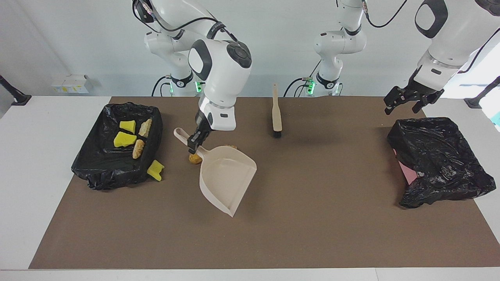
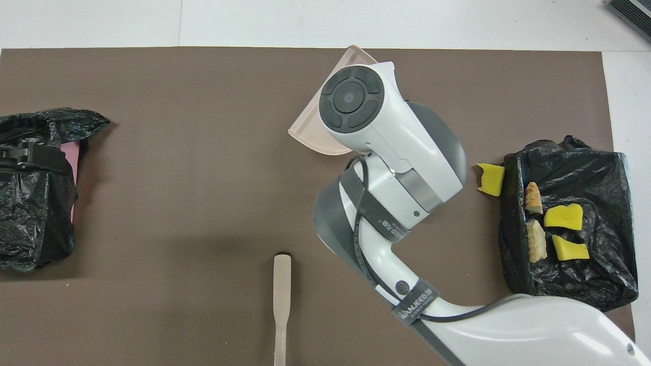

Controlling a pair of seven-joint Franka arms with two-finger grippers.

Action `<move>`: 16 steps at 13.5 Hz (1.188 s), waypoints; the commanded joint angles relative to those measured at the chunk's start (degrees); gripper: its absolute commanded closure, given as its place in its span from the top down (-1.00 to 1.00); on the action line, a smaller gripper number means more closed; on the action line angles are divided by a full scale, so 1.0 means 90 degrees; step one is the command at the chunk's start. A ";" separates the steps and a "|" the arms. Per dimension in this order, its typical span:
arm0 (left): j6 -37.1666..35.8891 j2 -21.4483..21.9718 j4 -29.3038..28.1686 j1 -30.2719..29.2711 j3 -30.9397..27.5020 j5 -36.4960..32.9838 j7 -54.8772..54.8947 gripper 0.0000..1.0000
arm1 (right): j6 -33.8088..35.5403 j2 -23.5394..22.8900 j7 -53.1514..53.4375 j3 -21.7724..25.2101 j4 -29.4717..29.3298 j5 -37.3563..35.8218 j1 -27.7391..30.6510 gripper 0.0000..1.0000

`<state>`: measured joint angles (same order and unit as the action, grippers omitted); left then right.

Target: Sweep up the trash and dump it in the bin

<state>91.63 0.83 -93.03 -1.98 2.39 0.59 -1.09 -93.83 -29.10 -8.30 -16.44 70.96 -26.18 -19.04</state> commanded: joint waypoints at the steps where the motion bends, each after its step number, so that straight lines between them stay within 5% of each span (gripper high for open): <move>1: -0.0044 0.0064 -0.0015 -0.0015 0.0008 -0.0095 0.0024 1.00 | 0.0036 -0.0837 0.1725 0.0010 -0.0911 0.0603 -0.0373 -1.00; 4: -0.0044 0.0064 -0.0015 -0.0015 0.0008 -0.0095 0.0024 1.00 | -0.0910 -0.1355 0.3545 0.0010 -0.1019 0.1451 -0.0580 -1.00; 8: -0.0044 0.0064 -0.0015 -0.0015 0.0008 -0.0095 0.0024 1.00 | -0.1497 -0.1873 0.5109 0.0010 -0.1195 0.1581 -0.0970 -1.00; 16: -0.0044 0.0064 -0.0015 -0.0015 0.0008 -0.0095 0.0004 1.00 | -0.1713 -0.2021 0.6235 -0.0078 -0.0923 0.1591 -0.1157 -1.00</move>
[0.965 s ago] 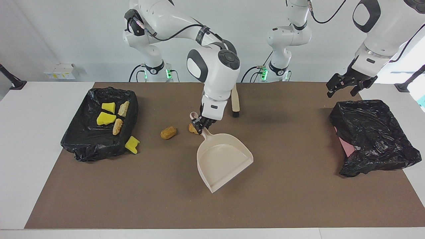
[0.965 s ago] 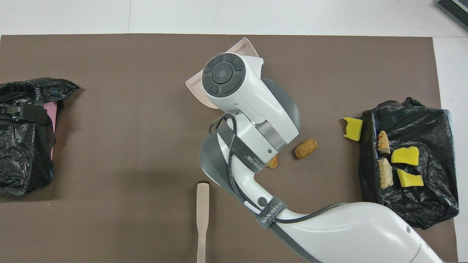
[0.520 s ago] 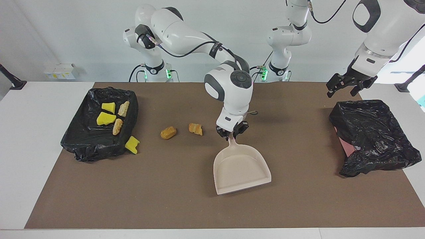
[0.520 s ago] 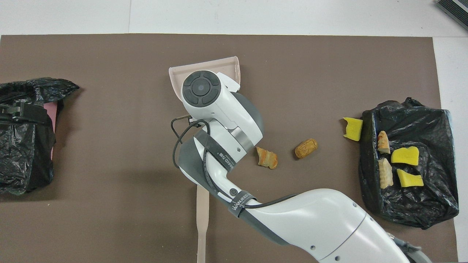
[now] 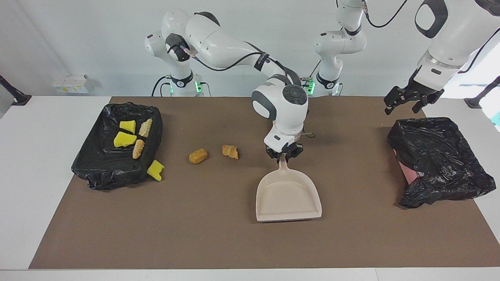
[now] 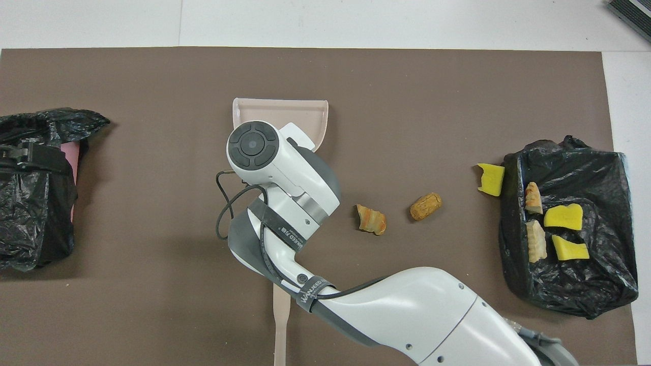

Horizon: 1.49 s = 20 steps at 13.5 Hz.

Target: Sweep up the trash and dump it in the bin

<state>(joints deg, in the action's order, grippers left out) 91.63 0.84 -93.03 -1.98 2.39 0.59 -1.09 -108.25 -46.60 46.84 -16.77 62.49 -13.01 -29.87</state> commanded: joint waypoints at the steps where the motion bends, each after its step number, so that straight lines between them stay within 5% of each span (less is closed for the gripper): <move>1: -0.0054 0.0063 -0.0015 -0.0015 0.0008 -0.0095 0.0033 1.00 | -0.0140 -0.0086 0.0108 -0.0041 0.0087 0.0128 0.0048 -1.00; 3: -0.0044 0.0063 -0.0015 0.0044 0.0008 -0.0095 0.0024 1.00 | -0.0199 -0.0067 0.0099 -0.0041 0.0176 0.0118 0.0057 -0.86; 4: -0.0121 0.0083 -0.0024 0.0044 0.0008 -0.0095 0.0024 1.00 | -0.0199 -0.0057 0.0040 -0.0041 0.0176 0.0089 0.0048 -0.46; 8: 0.0004 0.0083 -0.0063 0.0092 0.0056 -0.0095 0.0082 1.00 | -0.0209 0.0176 0.0020 -0.0051 0.0166 0.0137 0.0175 0.17; 13: 0.1173 0.0083 -0.0969 0.0531 0.0105 -0.0085 0.0082 1.00 | 0.0211 0.1327 0.0098 -0.0099 0.0944 0.0225 0.0087 1.00; 20: 0.2855 -0.0950 -0.1382 0.1351 0.0096 -0.0075 -0.0238 1.00 | 0.0261 0.3729 0.0137 -0.0187 0.3775 0.1679 -0.0253 1.00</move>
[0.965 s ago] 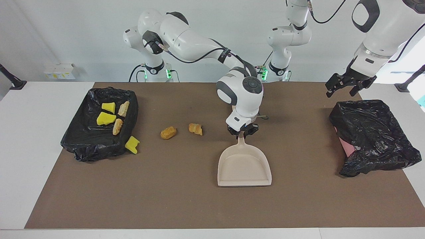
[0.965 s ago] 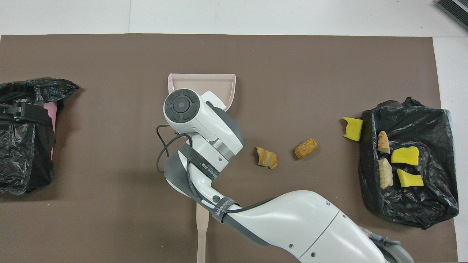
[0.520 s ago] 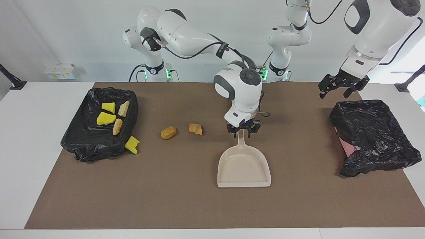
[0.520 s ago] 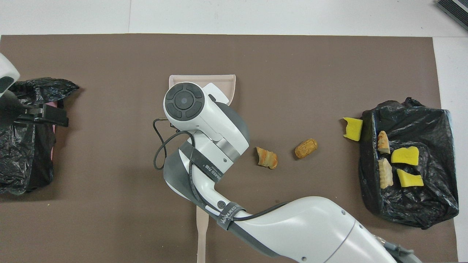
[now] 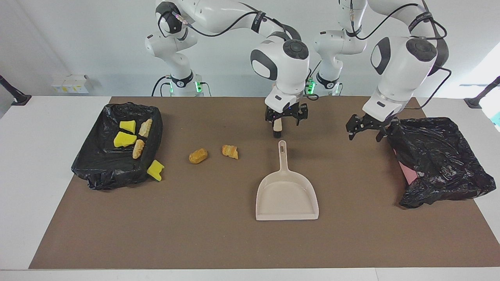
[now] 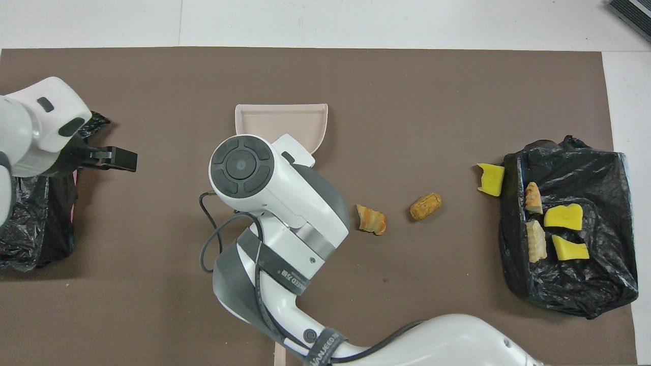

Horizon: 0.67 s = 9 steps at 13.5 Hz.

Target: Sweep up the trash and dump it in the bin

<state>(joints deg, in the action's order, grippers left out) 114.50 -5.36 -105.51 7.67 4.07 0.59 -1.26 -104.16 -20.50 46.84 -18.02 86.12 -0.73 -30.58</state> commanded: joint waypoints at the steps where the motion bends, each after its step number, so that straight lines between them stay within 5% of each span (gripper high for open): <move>1: 0.0527 -0.0428 0.0005 0.0473 -0.0091 -0.0085 -0.0589 1.00 | -0.0242 0.1151 0.0166 -0.0049 0.1608 0.0422 -0.0282 1.00; 5: 0.1163 -0.1034 0.0160 0.1255 -0.0091 -0.0085 -0.1713 1.00 | -0.1080 0.2256 0.0419 -0.0068 0.3484 0.1134 -0.0771 0.89; 9: 0.1242 -0.1484 0.0522 0.1978 -0.0091 -0.0076 -0.2845 1.00 | -0.1872 0.1995 0.0908 -0.0068 0.3887 0.1234 -0.1123 0.87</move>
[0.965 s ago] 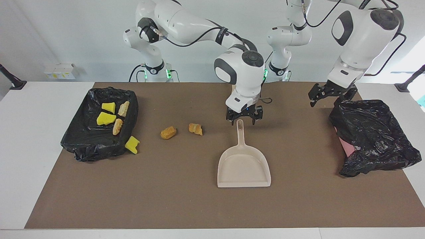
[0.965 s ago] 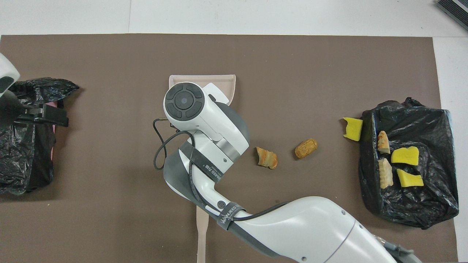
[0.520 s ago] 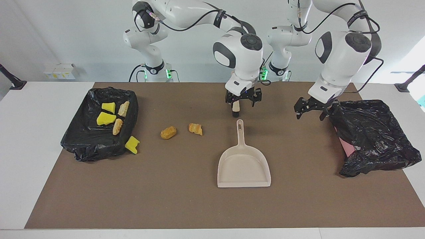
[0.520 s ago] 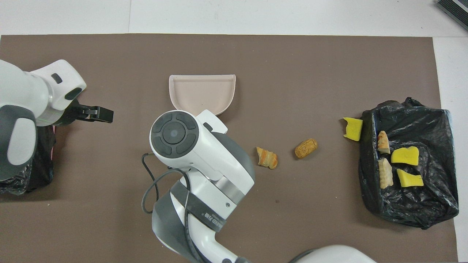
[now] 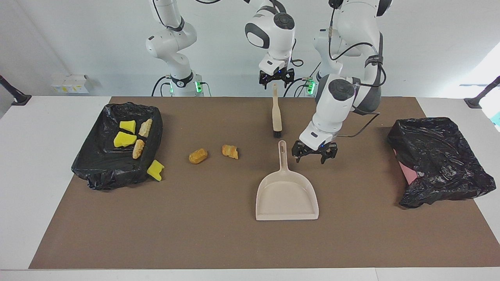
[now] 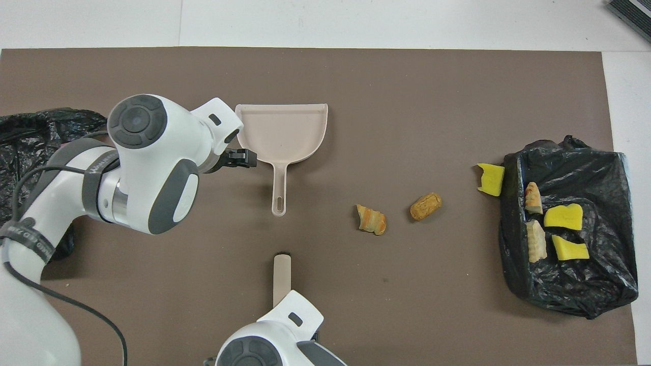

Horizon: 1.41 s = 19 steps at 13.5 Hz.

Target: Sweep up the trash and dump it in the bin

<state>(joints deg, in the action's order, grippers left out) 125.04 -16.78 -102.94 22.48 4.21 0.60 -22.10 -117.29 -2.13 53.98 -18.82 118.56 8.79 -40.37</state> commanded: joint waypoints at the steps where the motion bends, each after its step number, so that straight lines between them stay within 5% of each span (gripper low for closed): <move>1: 0.0120 -0.0284 0.0227 0.0488 -0.0106 -0.0076 -0.0755 1.00 | -0.0695 -0.0095 0.0115 0.0021 0.0497 0.0176 -0.0045 0.87; 5: 0.0374 -0.0558 0.0120 0.0724 -0.0106 -0.0086 -0.1089 1.00 | -0.1088 -0.0320 0.0203 0.0021 0.0762 0.0399 -0.0201 0.82; 6: 0.0413 -0.0568 0.0090 0.0715 -0.0106 -0.0086 -0.1080 0.83 | -0.1147 -0.0320 0.0203 0.0021 0.0762 0.0410 -0.0202 0.81; 8: 0.0355 -0.0568 0.0090 0.0705 -0.0106 -0.0086 -0.1011 -0.57 | -0.1206 -0.0320 0.0155 0.0021 0.0850 0.0410 -0.0202 0.74; 9: 0.0335 -0.0568 0.0100 0.0666 -0.0106 -0.0105 -0.0992 -1.00 | -0.1216 -0.0311 0.0164 0.0021 0.0870 0.0420 -0.0211 0.71; 11: 0.0325 -0.0577 0.0158 0.0627 -0.0106 -0.0144 -0.0962 -1.00 | -0.1216 -0.0301 0.0174 0.0021 0.0870 0.0507 -0.0211 0.61; 17: 0.0140 -0.0441 0.0334 0.0364 -0.0165 -0.0164 -0.0339 -1.00 | -0.1225 -0.0320 0.0135 0.0021 0.1016 0.0683 -0.0250 -0.18; 19: -0.0239 -0.0421 0.0626 0.0198 -0.0165 -0.0154 0.0177 -1.00 | -0.1225 -0.0311 0.0154 0.0021 0.1026 0.0683 -0.0260 -0.80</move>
<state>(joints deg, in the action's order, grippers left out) 126.68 -21.54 -99.48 25.69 2.58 0.28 -24.17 -126.87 -5.83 54.49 -18.75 126.43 13.53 -42.39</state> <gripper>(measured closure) 0.687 0.656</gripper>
